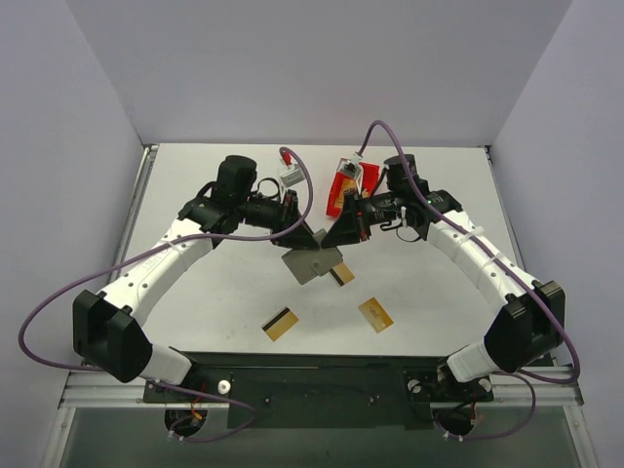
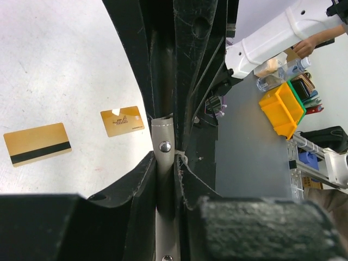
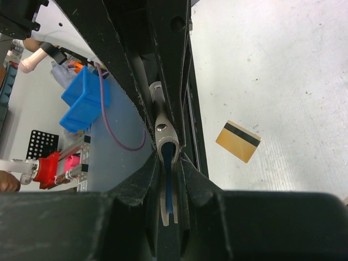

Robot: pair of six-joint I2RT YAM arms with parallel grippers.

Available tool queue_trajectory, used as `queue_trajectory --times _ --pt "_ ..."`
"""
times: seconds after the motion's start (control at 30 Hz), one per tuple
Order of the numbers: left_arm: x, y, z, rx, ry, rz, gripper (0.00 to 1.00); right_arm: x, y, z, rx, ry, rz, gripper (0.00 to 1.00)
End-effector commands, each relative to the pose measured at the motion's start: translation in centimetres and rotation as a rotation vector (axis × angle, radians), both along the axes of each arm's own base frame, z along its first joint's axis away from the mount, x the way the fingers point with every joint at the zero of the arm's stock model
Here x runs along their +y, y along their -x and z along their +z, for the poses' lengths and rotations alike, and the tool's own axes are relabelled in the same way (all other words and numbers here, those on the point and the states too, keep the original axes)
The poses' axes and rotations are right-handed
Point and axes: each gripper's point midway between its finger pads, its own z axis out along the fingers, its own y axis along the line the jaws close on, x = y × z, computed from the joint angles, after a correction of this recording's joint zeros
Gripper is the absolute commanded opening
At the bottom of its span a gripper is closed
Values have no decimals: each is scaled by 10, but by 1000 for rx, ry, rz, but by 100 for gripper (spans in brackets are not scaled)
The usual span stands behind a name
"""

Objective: Put the credit cards into the card holder
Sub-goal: Place the card holder at the center of the board.

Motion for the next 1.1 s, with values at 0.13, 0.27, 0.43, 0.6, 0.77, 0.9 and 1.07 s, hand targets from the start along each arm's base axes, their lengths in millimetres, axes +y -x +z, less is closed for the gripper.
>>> queue_trajectory --times 0.13,0.27,0.43,0.6,0.77,0.9,1.07 --pt "-2 7 19 -58 21 -46 0 -1 -1 23 -118 -37 5 4" --pt "-2 0 17 -54 2 0 0 -7 -15 20 -167 10 -93 36" --pt "8 -38 22 -92 31 228 0 -32 -67 16 -257 137 -473 53" --pt "42 -81 40 -179 43 626 0 -53 -96 23 -220 153 -755 55" --pt "70 -94 44 -263 8 941 0 -33 -95 17 -141 140 -799 55" --pt "79 -96 41 -241 -10 1025 0 -2 -91 12 -110 131 -771 55" --pt "84 -97 38 -235 -37 1095 0 20 -89 13 -54 82 -730 55"
